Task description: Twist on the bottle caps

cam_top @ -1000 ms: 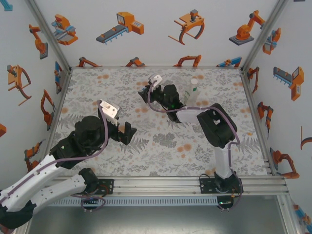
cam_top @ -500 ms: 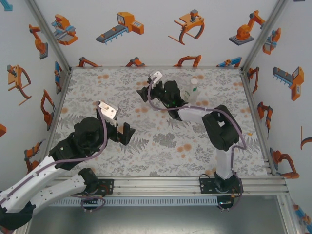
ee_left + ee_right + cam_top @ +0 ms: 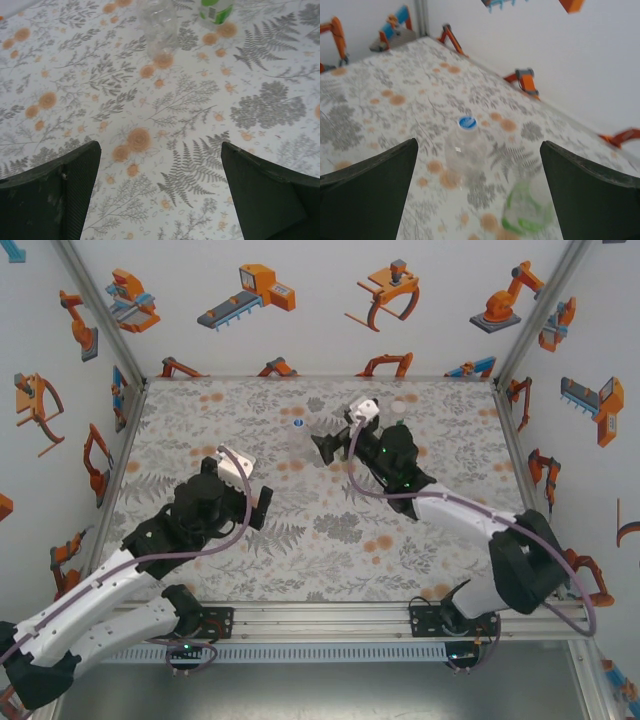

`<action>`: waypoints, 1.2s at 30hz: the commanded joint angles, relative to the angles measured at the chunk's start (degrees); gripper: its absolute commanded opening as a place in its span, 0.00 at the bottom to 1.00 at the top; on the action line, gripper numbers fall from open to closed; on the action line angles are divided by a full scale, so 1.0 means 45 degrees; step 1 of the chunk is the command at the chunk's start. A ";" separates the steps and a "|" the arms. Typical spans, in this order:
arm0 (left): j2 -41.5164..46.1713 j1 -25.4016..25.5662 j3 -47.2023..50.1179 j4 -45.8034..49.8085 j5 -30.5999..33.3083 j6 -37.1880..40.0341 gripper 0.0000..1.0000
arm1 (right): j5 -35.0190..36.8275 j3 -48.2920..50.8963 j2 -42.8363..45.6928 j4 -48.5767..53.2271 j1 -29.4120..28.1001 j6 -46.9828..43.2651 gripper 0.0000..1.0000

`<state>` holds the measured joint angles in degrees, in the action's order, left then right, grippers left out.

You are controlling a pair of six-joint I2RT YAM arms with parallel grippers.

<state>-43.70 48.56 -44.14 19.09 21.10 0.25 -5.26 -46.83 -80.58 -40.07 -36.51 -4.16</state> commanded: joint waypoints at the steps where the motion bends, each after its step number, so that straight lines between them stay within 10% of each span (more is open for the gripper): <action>1: -0.0024 -0.0505 0.0345 -0.0993 0.0826 0.1084 0.97 | 0.1490 0.1219 0.1783 0.1420 0.0330 -0.0516 0.99; 16: -0.1883 -0.5696 0.2723 -0.4941 -0.0308 0.1948 0.97 | 0.3298 0.5502 0.6424 0.5383 0.5897 -0.0291 0.99; 36: -0.5564 -1.0649 0.5004 -1.2216 -0.4795 0.0938 0.97 | 0.0618 0.7198 -0.1446 -0.5076 0.9074 0.1853 0.99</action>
<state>-68.79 1.96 -21.04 -29.32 3.14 6.31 0.58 -15.42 -83.37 -50.96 3.99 2.42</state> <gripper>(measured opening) 0.974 0.993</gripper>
